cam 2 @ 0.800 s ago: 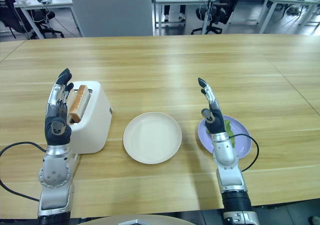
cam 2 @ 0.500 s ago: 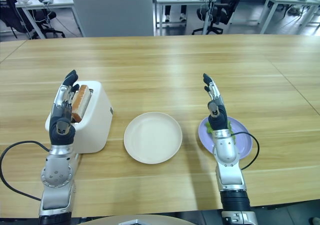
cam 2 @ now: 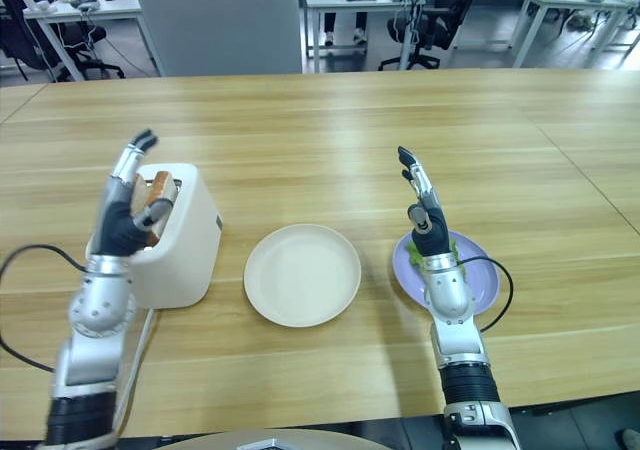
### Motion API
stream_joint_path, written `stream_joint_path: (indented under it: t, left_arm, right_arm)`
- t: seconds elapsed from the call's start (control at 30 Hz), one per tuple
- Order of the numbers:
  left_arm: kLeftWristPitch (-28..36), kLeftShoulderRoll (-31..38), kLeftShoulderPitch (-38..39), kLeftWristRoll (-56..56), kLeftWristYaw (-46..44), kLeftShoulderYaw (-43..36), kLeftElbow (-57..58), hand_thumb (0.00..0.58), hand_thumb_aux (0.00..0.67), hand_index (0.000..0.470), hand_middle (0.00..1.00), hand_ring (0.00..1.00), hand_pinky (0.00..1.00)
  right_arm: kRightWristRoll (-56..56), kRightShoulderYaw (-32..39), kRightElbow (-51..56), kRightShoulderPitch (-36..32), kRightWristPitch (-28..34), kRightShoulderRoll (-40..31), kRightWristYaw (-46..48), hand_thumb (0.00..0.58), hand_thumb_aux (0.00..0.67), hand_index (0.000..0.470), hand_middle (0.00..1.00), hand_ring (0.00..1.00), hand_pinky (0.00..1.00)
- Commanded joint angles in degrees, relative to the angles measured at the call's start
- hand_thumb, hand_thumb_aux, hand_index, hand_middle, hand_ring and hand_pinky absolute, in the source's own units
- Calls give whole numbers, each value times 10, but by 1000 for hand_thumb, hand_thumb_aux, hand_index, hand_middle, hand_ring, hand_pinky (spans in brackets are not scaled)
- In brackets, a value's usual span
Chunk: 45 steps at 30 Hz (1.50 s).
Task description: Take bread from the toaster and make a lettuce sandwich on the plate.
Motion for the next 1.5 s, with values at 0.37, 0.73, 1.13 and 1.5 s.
stream_joint_path:
  t: [0.37, 0.73, 1.13, 1.5]
  left_arm:
    - [214, 194, -71, 222, -157, -98, 104, 0, 0, 0, 0, 0, 0]
    - [253, 227, -78, 245, -227, -165, 146, 0, 0, 0, 0, 0, 0]
    - [278, 264, -59, 237, -252, -136, 67, 0, 0, 0, 0, 0, 0]
    - [256, 309, -68, 247, -290, -152, 61, 0, 0, 0, 0, 0, 0]
  right_arm:
    - [-12, 2, 15, 4, -16, 1, -6, 0, 0, 0, 0, 0, 0]
    - [-10, 3, 3, 12, -12, 0, -2, 0, 0, 0, 0, 0, 0]
    - [-8, 6, -6, 17, -6, 1, 4, 0, 0, 0, 0, 0, 0]
    - [-7, 7, -15, 21, -2, 2, 7, 0, 0, 0, 0, 0, 0]
